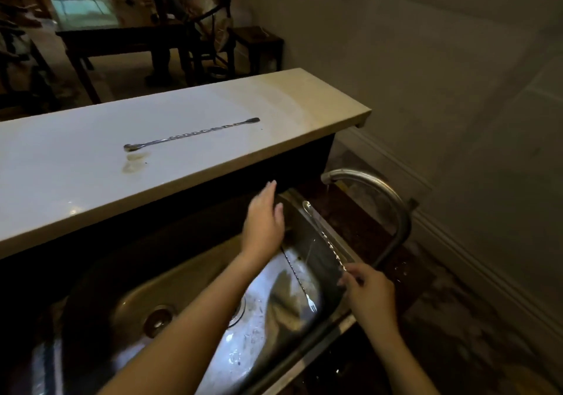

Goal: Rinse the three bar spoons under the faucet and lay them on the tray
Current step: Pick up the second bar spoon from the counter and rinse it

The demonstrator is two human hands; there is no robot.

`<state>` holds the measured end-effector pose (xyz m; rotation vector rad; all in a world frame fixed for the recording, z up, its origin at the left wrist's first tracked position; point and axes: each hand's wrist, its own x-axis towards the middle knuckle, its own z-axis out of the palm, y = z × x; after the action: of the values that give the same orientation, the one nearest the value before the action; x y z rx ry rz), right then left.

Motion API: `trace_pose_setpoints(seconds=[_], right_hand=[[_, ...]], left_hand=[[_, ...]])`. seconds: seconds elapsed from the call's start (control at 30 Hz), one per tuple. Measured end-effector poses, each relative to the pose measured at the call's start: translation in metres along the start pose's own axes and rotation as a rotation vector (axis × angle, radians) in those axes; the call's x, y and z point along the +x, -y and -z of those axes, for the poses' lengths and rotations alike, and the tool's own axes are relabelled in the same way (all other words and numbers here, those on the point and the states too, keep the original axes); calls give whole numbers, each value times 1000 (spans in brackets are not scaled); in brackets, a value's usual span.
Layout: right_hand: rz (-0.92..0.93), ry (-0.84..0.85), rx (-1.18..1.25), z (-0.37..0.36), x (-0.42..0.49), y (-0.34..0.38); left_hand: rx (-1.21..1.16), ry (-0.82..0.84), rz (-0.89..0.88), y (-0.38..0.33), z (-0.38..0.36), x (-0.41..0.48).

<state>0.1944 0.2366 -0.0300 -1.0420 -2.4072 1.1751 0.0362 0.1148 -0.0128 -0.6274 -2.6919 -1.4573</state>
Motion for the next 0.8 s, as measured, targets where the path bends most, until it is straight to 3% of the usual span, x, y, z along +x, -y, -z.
trace_pose_setpoints(seconds=[0.1,0.17,0.43,0.63,0.8], right_hand=[[-30,0,11,5,-4,-2],[-56,-1,32,9,-6,-3],[-58,22,19,19,-9,-5],[-58,7,54,18,-6,-11],[-49,39,72,15,-6,-12]], left_hand=[[-679,270,486,-18,-45,14],[-950,360,595,-26,-68,19],[-1042,185,689,-23,-102,22],[-1042,329,581,-20,-100,19],[-1002,266,595,-21,-97,23]])
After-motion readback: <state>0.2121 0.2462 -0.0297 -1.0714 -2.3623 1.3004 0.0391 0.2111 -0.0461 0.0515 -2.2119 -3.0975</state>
